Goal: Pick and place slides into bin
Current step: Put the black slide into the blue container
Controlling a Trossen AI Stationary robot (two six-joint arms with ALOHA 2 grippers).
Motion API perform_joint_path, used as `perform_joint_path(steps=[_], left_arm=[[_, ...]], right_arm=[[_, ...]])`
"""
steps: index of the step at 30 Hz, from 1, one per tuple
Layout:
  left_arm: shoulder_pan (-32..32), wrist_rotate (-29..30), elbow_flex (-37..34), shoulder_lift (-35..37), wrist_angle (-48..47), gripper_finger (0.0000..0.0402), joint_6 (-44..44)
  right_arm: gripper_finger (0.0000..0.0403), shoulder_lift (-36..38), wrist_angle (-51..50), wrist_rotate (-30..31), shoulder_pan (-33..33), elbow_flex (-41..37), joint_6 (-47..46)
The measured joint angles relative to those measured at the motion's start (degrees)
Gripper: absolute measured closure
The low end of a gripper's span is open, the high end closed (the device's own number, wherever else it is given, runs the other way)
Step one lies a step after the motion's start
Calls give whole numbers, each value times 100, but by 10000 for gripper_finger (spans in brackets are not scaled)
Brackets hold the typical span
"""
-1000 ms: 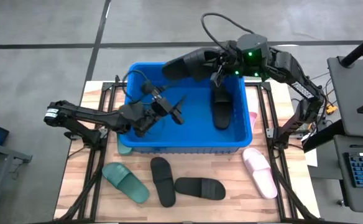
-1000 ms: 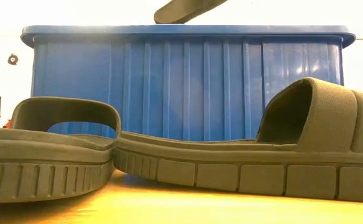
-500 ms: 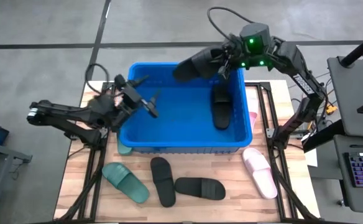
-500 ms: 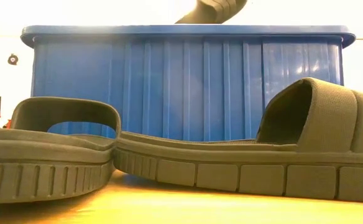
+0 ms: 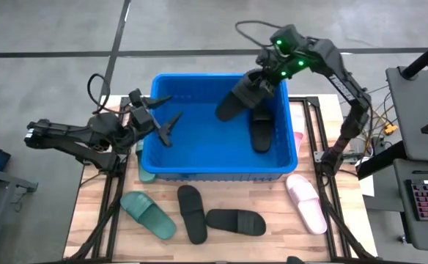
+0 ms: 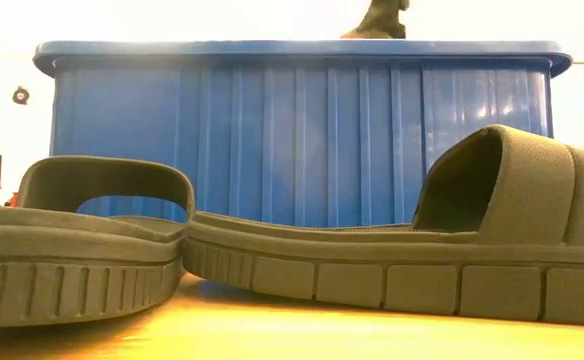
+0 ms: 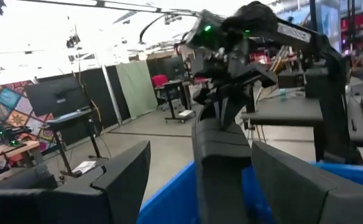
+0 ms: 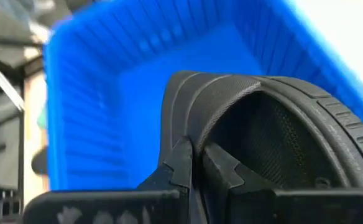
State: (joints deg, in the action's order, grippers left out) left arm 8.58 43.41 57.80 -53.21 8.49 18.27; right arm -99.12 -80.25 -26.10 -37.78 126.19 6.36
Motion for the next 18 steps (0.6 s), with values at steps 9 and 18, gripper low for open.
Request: perform_joint_path(steps=[9,18], left_arm=[[-2,22,-9,192,-488,139,-7],[-2,38,-9,522,-1091,139,-16]], right_arm=[[392,-659,-574,-498,-4,0,491],[392,-1012,-906,-884,0,0,1077]])
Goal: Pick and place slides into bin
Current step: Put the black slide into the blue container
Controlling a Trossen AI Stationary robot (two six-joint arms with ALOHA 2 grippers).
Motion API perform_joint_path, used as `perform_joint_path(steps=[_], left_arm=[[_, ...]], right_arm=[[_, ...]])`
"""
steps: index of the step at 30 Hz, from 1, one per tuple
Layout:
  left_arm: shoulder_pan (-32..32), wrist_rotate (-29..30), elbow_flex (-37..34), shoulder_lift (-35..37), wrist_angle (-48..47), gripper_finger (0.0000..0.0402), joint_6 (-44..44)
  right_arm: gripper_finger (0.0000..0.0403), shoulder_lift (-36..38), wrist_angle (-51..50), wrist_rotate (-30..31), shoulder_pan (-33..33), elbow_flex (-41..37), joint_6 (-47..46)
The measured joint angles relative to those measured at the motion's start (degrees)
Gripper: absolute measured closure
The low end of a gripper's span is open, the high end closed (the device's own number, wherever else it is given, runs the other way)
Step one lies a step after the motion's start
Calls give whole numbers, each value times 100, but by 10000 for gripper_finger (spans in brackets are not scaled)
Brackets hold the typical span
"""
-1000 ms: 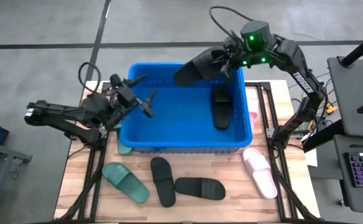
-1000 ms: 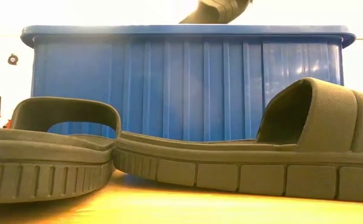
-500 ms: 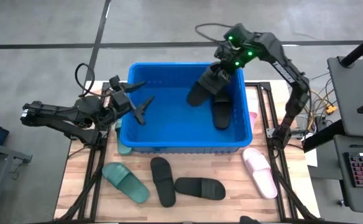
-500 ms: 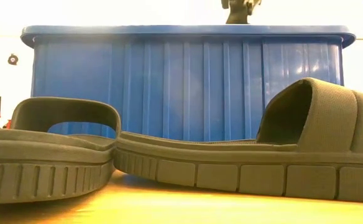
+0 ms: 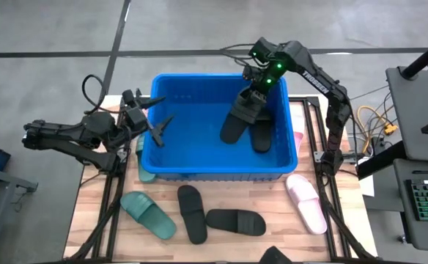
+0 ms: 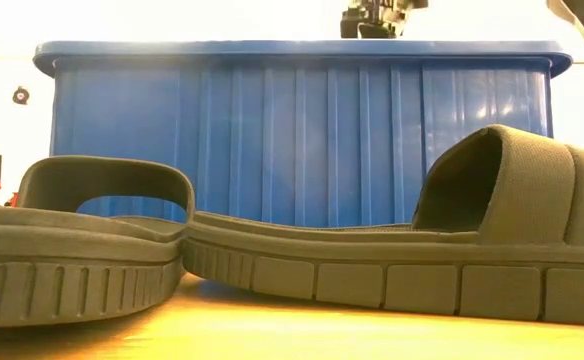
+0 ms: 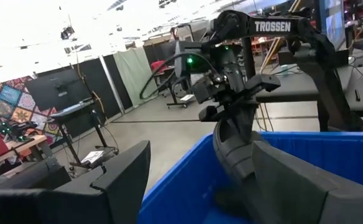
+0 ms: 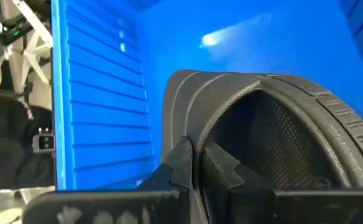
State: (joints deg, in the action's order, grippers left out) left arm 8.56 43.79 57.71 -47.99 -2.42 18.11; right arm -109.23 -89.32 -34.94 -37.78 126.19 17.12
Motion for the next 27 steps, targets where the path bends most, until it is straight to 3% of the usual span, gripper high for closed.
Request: perform_joint_path(steps=[8,21,27], left_arm=[[-7,29,0,70,-19,139,4],[-4,1112,31,-572,179,139,13],[-4,1222,52,-748,350,139,22]], right_arm=[[392,-356,-65,-618,15,0,713],[392,-798,-66,-273,-77,-4,1461],[392,-1035,-67,-228,-235,-11,1464]])
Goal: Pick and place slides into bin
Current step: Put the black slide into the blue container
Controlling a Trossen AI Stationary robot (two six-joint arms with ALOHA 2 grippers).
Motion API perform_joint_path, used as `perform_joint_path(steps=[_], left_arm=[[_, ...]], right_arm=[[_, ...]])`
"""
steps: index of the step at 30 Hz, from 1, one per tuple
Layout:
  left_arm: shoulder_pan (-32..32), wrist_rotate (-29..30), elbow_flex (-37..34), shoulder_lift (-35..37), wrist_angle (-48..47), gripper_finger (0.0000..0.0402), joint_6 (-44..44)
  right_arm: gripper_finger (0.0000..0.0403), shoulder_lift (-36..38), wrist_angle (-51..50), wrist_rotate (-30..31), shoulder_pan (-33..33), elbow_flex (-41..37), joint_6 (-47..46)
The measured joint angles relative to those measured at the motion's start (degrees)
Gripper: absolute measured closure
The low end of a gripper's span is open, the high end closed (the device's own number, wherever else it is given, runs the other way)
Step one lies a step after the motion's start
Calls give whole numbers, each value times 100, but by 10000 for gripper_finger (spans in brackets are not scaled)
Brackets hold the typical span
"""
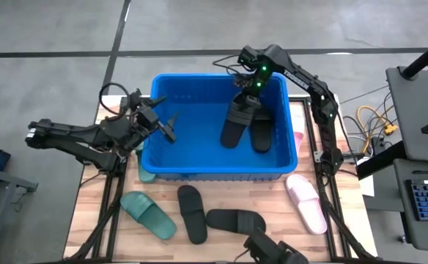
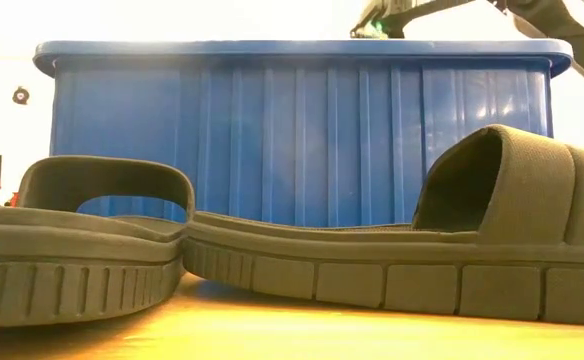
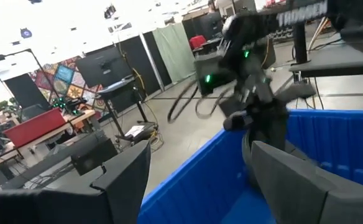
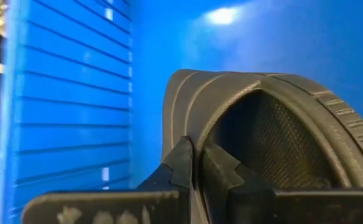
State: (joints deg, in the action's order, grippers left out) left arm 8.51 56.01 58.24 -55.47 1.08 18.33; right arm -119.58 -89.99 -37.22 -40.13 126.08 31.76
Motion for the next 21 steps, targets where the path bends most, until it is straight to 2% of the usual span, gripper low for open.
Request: perform_joint_path(steps=[7,14,21], left_arm=[[0,58,2,-15,113,139,0],[0,158,29,11,147,139,-1],[0,160,46,11,149,139,0]], right_arm=[[392,-356,-1,-228,-32,-31,180],[392,-617,-1,-168,-37,-65,266],[390,-694,10,300,-71,-66,316]])
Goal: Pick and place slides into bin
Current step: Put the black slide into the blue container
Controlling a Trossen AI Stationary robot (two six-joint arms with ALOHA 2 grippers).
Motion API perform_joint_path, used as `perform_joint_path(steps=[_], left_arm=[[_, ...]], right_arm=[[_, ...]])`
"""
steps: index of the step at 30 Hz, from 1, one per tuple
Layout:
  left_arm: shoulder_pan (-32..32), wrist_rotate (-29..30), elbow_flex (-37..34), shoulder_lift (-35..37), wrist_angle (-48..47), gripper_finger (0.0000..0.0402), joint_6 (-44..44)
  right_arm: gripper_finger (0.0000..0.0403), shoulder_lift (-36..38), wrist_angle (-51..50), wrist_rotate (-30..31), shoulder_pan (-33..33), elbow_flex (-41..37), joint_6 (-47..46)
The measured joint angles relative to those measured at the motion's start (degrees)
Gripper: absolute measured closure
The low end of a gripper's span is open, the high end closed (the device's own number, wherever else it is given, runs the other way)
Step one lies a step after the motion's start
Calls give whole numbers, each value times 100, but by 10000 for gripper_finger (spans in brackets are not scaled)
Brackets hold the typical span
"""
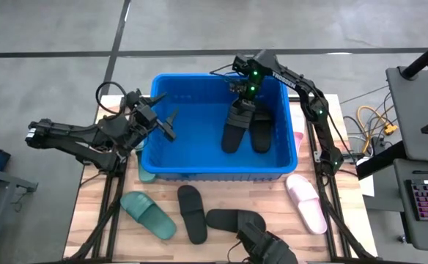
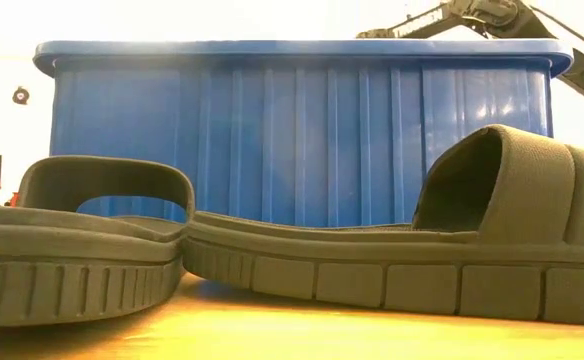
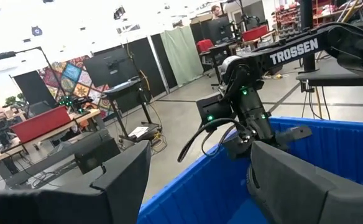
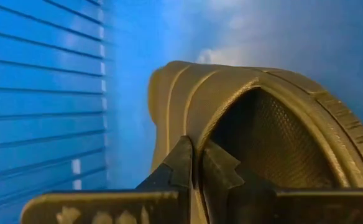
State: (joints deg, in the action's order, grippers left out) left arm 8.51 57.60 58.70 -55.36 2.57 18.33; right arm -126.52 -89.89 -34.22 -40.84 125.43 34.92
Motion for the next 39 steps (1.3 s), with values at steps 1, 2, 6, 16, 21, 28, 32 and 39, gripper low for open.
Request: perform_joint_path(steps=[1,2,6,16,21,28,32,39], left_arm=[[0,2,0,0,0,139,0],[0,0,0,0,0,139,0],[0,2,0,0,0,139,0],[0,10,0,0,-2,139,0],[0,11,0,0,-2,139,0],[0,11,-2,0,-2,139,0],[0,11,-2,0,-2,139,0],[0,11,-2,0,-4,139,2]], right_arm=[[390,0,0,90,-1,-1,-4],[390,0,2,175,0,-2,-17],[390,0,3,238,2,-4,12],[390,0,132,281,7,-9,27],[390,0,206,302,7,-9,-35],[366,2,296,911,9,-9,-242],[327,2,374,981,7,-9,-315],[269,4,428,1056,44,-9,-297]])
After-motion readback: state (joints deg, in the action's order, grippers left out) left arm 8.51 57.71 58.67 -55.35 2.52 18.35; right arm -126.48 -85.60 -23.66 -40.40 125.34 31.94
